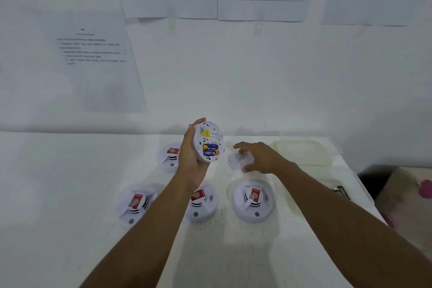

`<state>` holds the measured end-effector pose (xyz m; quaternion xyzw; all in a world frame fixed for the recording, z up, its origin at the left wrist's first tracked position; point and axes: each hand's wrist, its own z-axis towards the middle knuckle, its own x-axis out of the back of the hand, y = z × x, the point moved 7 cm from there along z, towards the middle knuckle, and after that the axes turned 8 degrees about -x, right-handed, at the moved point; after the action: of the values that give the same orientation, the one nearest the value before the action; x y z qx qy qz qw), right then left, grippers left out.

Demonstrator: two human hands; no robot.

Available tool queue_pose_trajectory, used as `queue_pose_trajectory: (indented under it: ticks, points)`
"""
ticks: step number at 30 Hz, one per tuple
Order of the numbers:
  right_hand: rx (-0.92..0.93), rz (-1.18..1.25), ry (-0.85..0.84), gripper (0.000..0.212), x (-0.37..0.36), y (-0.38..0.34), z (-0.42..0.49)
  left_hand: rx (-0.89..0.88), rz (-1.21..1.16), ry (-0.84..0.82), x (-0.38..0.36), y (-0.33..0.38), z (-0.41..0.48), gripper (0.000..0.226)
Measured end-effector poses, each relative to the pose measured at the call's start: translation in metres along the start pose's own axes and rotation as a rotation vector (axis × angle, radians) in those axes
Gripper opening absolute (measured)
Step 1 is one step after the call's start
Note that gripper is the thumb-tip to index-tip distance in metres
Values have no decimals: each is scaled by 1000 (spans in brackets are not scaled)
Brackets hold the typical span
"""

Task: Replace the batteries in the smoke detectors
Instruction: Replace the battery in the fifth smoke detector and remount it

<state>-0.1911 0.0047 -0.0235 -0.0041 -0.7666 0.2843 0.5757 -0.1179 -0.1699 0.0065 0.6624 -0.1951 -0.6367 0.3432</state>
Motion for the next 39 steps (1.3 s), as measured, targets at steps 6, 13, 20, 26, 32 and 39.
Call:
queue_pose_trajectory:
  ticks: [6,13,20,26,32,39]
  points:
    - [-10,-32,59,73,5,3,-6,21,-7,4,1,-10,4,35]
    - [-239,1023,119,26,28,12,-40,32,-19,19,-3,-21,4,35]
    - [-126,1002,299,29,41,-25,-60,76,-18,25,-17,-42,-9,38]
    - [-25,835,418,41,45,-58,-71,133,-139,-32,-46,-48,-24,32]
    - [-46,631,734,64,45,-58,-91,117,-119,-3,-50,-50,-31,38]
    - [-17,464,779,36,43,-62,-104,133,-137,18,-53,-51,-38,40]
